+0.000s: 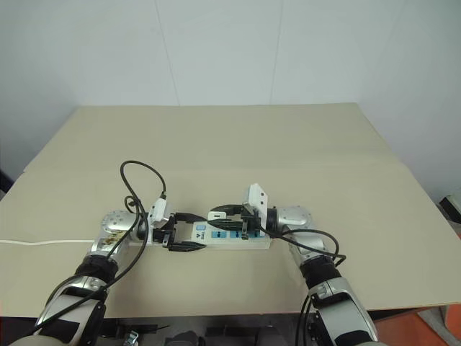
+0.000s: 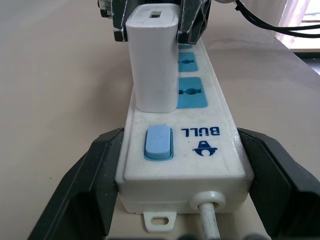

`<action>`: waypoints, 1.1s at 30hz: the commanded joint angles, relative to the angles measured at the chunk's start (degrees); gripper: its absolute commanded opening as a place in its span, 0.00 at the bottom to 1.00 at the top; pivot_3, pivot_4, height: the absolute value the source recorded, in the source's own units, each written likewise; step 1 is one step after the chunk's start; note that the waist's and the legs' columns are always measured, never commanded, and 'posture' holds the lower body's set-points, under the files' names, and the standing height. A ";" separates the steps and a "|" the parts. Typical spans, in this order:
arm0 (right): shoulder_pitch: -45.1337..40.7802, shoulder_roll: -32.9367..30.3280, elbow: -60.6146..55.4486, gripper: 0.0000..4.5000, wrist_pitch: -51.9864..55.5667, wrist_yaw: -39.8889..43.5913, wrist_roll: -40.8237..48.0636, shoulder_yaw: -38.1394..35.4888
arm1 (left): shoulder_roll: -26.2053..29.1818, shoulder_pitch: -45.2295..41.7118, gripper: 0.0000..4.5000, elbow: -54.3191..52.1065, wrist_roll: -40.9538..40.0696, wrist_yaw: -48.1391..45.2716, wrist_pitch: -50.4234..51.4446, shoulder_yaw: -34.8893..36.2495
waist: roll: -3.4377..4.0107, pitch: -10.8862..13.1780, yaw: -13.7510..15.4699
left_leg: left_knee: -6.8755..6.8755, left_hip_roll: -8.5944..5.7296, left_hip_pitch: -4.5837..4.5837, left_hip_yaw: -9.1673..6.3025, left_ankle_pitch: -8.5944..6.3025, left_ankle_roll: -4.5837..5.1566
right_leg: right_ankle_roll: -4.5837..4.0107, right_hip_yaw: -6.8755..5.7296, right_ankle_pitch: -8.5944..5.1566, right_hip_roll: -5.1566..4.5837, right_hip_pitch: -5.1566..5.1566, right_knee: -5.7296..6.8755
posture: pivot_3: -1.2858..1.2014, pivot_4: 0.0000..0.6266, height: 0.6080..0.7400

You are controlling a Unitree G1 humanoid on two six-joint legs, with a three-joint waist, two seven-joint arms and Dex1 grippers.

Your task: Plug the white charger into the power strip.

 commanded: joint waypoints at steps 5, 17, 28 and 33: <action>2.27 -0.90 5.74 0.33 0.00 -1.26 -5.54 2.78 | 0.12 0.92 0.72 -1.69 -0.11 -1.64 0.49 -0.87 | 0.01 -0.02 -0.07 | -0.02 0.01 0.08 0.02 0.00 0.00 | 0.00 0.02 0.00 0.00 0.05 0.00 | 0.52 0.24 1.00; 2.06 -1.19 6.70 1.00 -0.87 -1.30 -5.99 1.73 | -0.04 1.06 0.72 -1.54 -0.03 -0.90 0.30 -0.77 | -0.04 -0.05 -0.02 | -0.05 0.02 0.08 0.02 0.00 0.00 | 0.00 0.02 0.00 0.01 0.07 -0.04 | 0.52 0.24 1.00; 3.93 -3.03 3.57 1.00 0.61 0.42 -4.21 0.76 | -1.59 -0.87 1.00 -0.68 -1.57 1.64 -4.28 1.70 | -0.05 -0.05 0.26 | -0.05 0.01 0.08 0.01 0.00 0.00 | 0.00 0.01 0.00 0.00 0.11 -0.05 | 0.52 0.24 1.00; 6.74 -7.92 -5.93 1.00 4.71 1.56 -1.62 -1.70 | 1.40 -0.74 1.00 -9.26 -5.81 0.56 2.12 3.77 | -0.07 -0.03 0.47 | -0.05 0.00 0.02 0.00 0.00 0.00 | 0.00 0.01 0.00 -0.01 0.10 -0.10 | 0.52 0.24 1.00</action>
